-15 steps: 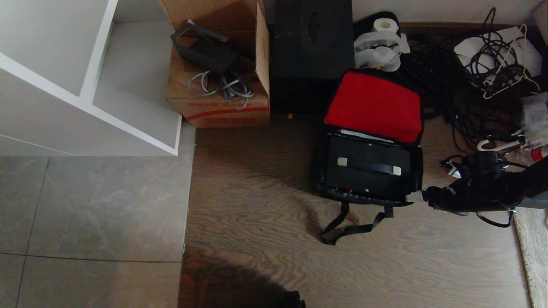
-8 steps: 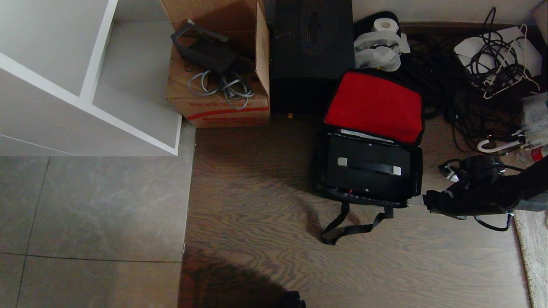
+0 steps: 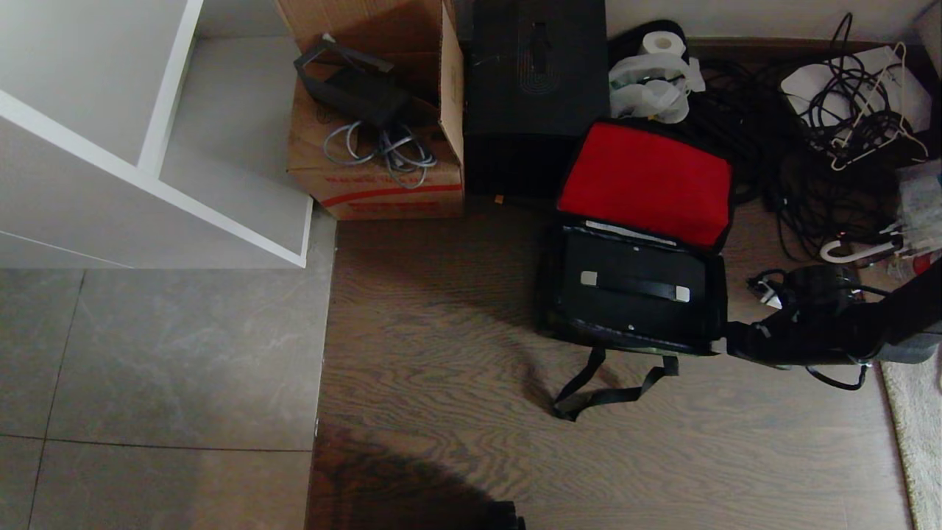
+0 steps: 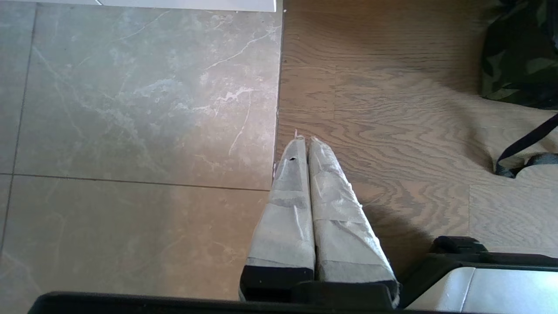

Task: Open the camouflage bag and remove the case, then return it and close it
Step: Grip the handle

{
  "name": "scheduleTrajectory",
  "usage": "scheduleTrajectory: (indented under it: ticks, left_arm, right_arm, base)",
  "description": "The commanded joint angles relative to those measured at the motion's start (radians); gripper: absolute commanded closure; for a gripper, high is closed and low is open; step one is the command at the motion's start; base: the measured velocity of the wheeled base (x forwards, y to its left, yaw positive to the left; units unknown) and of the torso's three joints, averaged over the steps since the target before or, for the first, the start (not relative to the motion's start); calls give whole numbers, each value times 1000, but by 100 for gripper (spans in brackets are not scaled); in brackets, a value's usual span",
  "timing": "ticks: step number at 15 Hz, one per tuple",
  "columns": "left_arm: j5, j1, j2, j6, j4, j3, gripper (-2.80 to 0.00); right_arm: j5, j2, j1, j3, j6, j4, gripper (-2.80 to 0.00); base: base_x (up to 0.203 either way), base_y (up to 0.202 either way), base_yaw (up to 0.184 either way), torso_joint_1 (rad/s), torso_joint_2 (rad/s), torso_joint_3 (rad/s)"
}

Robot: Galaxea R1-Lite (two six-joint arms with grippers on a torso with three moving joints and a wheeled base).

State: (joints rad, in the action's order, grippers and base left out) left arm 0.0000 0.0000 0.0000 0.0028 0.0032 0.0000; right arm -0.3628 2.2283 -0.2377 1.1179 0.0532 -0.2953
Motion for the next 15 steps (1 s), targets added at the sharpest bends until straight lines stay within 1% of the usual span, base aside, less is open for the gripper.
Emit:
scheduleTrajectory:
  ticks: [1, 3, 5, 8, 10, 12, 15]
  left_arm:
    - [0, 0, 2, 0, 0, 0, 0]
    - [0, 0, 2, 0, 0, 0, 0]
    - [0, 0, 2, 0, 0, 0, 0]
    - [0, 0, 2, 0, 0, 0, 0]
    - [0, 0, 2, 0, 0, 0, 0]
    - [0, 0, 2, 0, 0, 0, 0]
    - [0, 0, 2, 0, 0, 0, 0]
  right_arm:
    - [-1, 7, 12, -2, 0, -2, 0]
    - [1, -3, 19, -12, 0, 1, 0]
    - [4, -28, 26, -56, 2, 12, 0]
    - [4, -100, 74, -138, 15, 76, 0]
    - [2, -142, 115, -185, 41, 132, 0]
    - [3, -165, 156, -231, 68, 145, 0]
    - [2, -162, 172, -227, 71, 136, 0]
  base:
    - [0, 0, 0, 0, 0, 0]
    - [0, 0, 0, 0, 0, 0]
    - [0, 0, 0, 0, 0, 0]
    - [0, 0, 0, 0, 0, 0]
    - [0, 0, 0, 0, 0, 0]
    - [0, 0, 0, 0, 0, 0]
    - [0, 0, 0, 0, 0, 0]
